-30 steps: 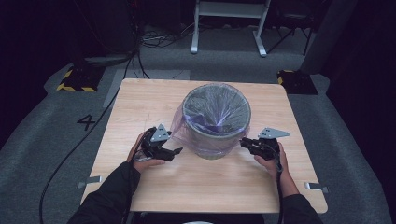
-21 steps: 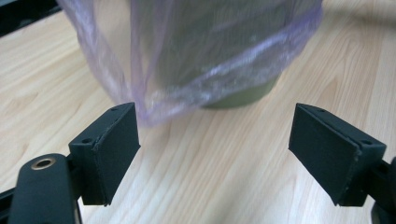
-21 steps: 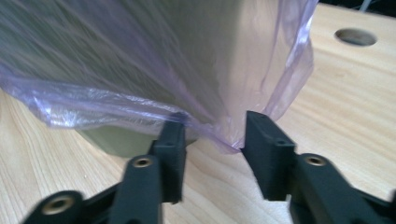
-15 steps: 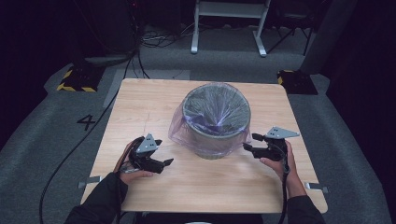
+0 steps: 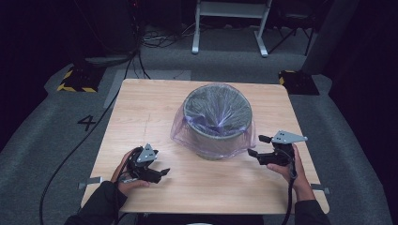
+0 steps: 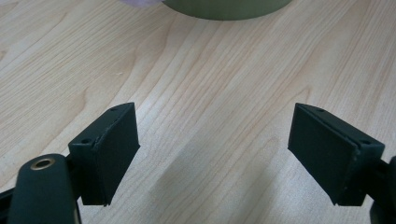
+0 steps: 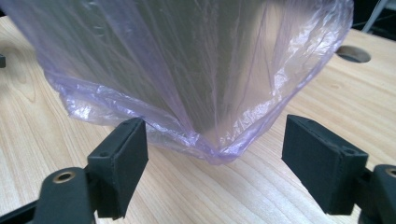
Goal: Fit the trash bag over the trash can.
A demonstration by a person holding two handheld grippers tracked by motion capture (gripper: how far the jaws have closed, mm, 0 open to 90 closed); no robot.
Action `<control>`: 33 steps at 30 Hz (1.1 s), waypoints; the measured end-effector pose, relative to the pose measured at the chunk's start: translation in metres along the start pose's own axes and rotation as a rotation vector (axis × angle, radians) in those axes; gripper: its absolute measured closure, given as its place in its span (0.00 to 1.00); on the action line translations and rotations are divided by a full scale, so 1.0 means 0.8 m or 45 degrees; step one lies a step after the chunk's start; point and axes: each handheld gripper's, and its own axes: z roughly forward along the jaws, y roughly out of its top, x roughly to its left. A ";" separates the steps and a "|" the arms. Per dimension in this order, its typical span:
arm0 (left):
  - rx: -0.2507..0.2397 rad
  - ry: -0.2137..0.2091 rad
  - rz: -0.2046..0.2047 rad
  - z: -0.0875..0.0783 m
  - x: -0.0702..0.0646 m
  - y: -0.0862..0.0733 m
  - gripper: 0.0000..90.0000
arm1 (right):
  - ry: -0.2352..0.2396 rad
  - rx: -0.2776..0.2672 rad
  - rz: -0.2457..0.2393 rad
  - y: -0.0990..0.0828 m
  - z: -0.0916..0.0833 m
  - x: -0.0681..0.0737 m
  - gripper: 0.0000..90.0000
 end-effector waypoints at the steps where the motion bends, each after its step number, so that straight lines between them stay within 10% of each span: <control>1: 0.002 -0.010 -0.012 0.000 0.001 -0.001 0.17 | -0.001 -0.006 -0.008 0.000 -0.002 0.001 0.25; 33: 0.080 -0.028 -0.037 0.012 0.006 -0.021 0.16 | -0.020 -0.142 -0.113 0.026 -0.055 0.023 0.20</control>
